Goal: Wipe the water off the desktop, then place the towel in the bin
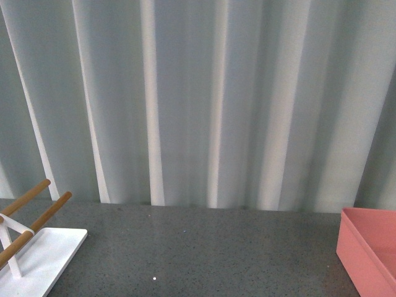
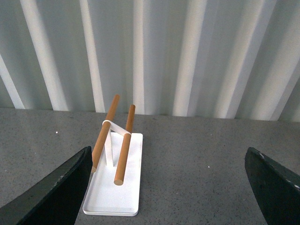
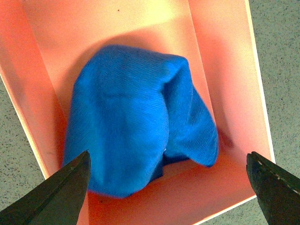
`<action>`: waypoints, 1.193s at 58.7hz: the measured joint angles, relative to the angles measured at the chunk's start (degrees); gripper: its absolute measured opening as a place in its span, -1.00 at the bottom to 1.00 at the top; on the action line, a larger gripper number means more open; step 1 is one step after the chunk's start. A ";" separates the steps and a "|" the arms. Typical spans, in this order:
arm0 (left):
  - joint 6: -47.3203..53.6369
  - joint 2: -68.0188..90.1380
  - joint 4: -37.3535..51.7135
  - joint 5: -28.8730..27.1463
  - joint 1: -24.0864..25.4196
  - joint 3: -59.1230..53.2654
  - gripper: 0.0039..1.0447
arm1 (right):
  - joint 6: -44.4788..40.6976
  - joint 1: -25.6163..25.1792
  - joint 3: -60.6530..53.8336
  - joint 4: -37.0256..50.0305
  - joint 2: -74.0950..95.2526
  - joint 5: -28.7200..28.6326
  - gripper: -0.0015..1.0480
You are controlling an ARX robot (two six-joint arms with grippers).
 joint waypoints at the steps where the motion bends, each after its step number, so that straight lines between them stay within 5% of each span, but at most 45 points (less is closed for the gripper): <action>1: -0.02 0.00 0.00 0.00 0.00 0.00 0.88 | 0.00 0.00 0.00 -0.02 0.00 0.00 0.87; 23: 0.00 0.00 0.00 0.00 0.00 0.00 0.88 | -0.33 -0.15 -0.81 1.84 -0.35 -1.40 0.85; 30: 0.00 0.00 0.00 -0.15 0.00 0.00 0.88 | -6.75 -1.14 -24.22 42.38 -8.52 -22.18 0.43; 38: 0.02 -0.07 0.00 0.02 0.00 0.00 0.88 | -9.14 0.15 -42.42 85.00 -13.64 -23.93 -0.05; 41: 0.00 -0.07 0.00 0.00 0.00 0.00 0.88 | -9.62 0.42 -44.92 94.47 -16.17 -23.50 -0.21; 53: 0.00 -0.11 0.00 0.00 0.00 0.00 0.88 | -10.05 1.84 -54.14 97.98 -24.63 -22.36 -0.93; 70: 0.00 -0.11 0.00 -0.04 0.00 0.00 0.88 | -10.19 5.44 -62.75 95.06 -36.04 -18.73 -0.93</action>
